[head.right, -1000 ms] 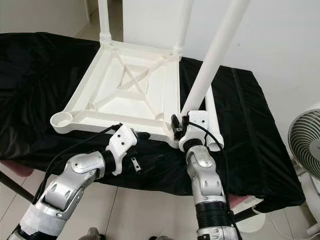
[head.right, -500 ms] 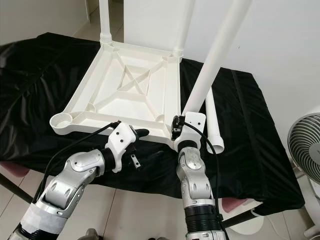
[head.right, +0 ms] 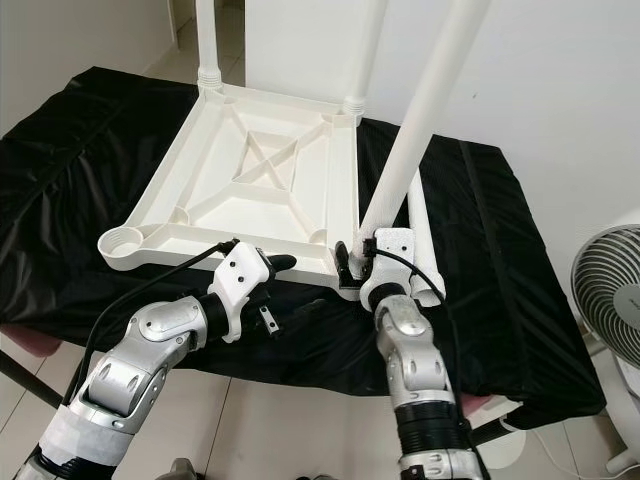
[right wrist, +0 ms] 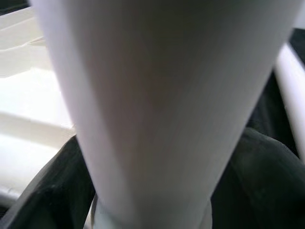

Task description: Building children table

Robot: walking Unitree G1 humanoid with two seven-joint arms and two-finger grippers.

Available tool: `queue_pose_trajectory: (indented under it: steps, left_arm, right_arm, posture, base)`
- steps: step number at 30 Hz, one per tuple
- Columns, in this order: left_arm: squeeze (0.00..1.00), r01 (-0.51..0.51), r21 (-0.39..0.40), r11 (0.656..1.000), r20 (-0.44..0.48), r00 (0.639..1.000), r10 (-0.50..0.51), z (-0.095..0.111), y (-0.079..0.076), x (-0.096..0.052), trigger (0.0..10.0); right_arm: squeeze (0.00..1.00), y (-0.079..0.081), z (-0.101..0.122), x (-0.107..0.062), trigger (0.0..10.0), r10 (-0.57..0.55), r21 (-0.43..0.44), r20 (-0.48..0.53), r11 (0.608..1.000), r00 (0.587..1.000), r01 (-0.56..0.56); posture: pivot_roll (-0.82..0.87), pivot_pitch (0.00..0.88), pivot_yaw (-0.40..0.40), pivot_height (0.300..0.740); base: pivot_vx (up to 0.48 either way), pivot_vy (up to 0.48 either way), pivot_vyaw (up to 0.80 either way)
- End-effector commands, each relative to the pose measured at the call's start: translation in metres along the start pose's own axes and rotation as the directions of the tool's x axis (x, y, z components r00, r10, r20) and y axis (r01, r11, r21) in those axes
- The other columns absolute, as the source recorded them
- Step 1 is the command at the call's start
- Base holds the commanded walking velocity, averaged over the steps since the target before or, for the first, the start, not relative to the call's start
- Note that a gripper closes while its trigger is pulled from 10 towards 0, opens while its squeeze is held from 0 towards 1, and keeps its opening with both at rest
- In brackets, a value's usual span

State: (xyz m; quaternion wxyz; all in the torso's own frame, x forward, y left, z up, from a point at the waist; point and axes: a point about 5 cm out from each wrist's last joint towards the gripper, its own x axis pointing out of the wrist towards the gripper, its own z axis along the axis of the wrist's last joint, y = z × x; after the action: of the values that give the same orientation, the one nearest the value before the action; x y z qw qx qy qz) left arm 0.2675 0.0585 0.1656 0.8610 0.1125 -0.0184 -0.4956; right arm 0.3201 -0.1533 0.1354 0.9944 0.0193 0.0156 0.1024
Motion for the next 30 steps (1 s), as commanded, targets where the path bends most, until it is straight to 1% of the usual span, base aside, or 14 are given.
queue_pose_trajectory:
  steps: [1,2,3,5,8,10,13,16,17,19,20,25,29,30]
  left_arm:
    - [0.0,-0.051,0.009,0.999,-0.008,0.999,0.051,-0.001,0.003,0.001,10.0]
    - [0.0,-0.05,0.009,0.999,-0.007,0.999,0.05,-0.001,0.002,0.001,10.0]
    - [0.0,-0.05,0.009,0.999,-0.007,0.999,0.05,-0.001,0.002,0.001,10.0]
    - [0.0,-0.048,0.01,0.999,-0.007,0.999,0.048,0.0,0.002,0.001,10.0]
    - [0.0,-0.045,0.011,0.999,-0.005,0.999,0.045,0.0,0.002,0.001,10.0]
    - [0.0,-0.044,0.012,0.999,-0.005,0.999,0.044,0.001,0.003,0.001,10.0]
    - [0.0,-0.044,0.013,0.999,-0.003,0.999,0.044,0.002,0.003,0.001,10.0]
    - [0.0,-0.043,0.013,0.999,-0.002,0.999,0.043,0.002,0.003,0.001,10.0]
    - [0.0,-0.043,0.015,0.999,-0.002,0.999,0.043,0.002,0.003,0.001,10.0]
    - [0.0,-0.043,0.016,0.999,-0.002,0.999,0.043,0.003,0.004,0.001,10.0]
    - [0.0,-0.047,0.017,0.999,-0.002,0.999,0.047,0.003,0.005,0.0,10.0]
    - [0.0,-0.05,0.016,0.999,-0.001,0.999,0.05,0.003,0.005,0.0,10.0]
    - [0.0,-0.047,0.014,0.999,0.0,0.999,0.047,0.003,0.005,0.0,10.0]
    - [0.0,-0.045,0.015,0.999,0.002,0.999,0.045,0.003,0.005,0.001,10.0]
  right_arm:
    - [0.0,-0.002,0.0,0.002,10.0,0.052,0.002,-0.017,0.999,0.999,-0.052]
    - [0.0,-0.003,0.004,0.002,10.0,0.141,-0.022,-0.005,0.99,0.99,-0.141]
    - [0.0,-0.003,0.004,0.002,10.0,0.141,-0.022,-0.005,0.99,0.99,-0.141]
    - [0.0,-0.004,0.007,0.001,10.0,0.216,-0.055,-0.001,0.975,0.976,-0.216]
    - [0.0,-0.004,0.012,0.003,10.0,0.332,-0.103,0.001,0.938,0.943,-0.33]
    - [0.0,-0.004,0.013,0.003,10.0,0.352,-0.112,-0.002,0.93,0.936,-0.35]
    - [0.0,-0.003,0.014,0.005,10.0,0.417,-0.136,-0.009,0.9,0.909,-0.415]
    - [0.0,-0.004,0.013,0.008,10.0,0.43,-0.142,-0.029,0.892,0.902,-0.429]
    - [0.0,-0.006,0.01,0.009,4.2,0.426,-0.148,-0.049,0.892,0.904,-0.428]
    - [0.0,-0.008,0.009,0.01,4.2,0.422,-0.153,-0.063,0.891,0.904,-0.427]
    - [0.0,-0.01,0.005,0.01,0.0,0.424,-0.134,-0.087,0.892,0.902,-0.432]
    - [0.0,-0.012,0.003,0.01,0.0,0.428,-0.124,-0.092,0.891,0.899,-0.437]
    - [0.0,-0.015,0.001,0.009,0.0,0.417,-0.123,-0.089,0.897,0.905,-0.425]
    - [0.0,-0.015,0.0,0.008,0.0,0.399,-0.121,-0.085,0.905,0.913,-0.407]
  posture:
    - [0.14,0.035,-0.106,0.74]
    - [0.14,0.036,-0.106,0.74]
    - [0.14,0.036,-0.106,0.74]
    - [0.14,0.036,-0.103,0.74]
    - [0.14,0.037,-0.096,0.74]
    - [0.14,0.037,-0.096,0.74]
    - [0.14,0.037,-0.092,0.74]
    - [0.14,0.037,-0.091,0.74]
    - [0.15,0.037,-0.091,0.74]
    - [0.15,0.037,-0.091,0.74]
    - [0.15,0.036,-0.09,0.74]
    - [0.15,0.037,-0.09,0.74]
    - [0.14,0.037,-0.088,0.74]
    - [0.14,0.038,-0.089,0.74]
  base:
    - [0.0,0.0,0.0]
    - [0.0,0.0,0.0]
    - [0.0,0.0,0.0]
    - [0.0,0.0,0.0]
    - [0.0,0.0,0.0]
    - [0.0,0.0,0.0]
    - [0.0,0.0,0.0]
    - [0.0,0.0,0.0]
    - [0.0,0.0,0.0]
    - [0.0,0.0,0.0]
    - [0.0,0.0,0.0]
    - [0.0,0.0,0.0]
    - [0.0,0.0,0.0]
    - [0.0,0.0,0.0]
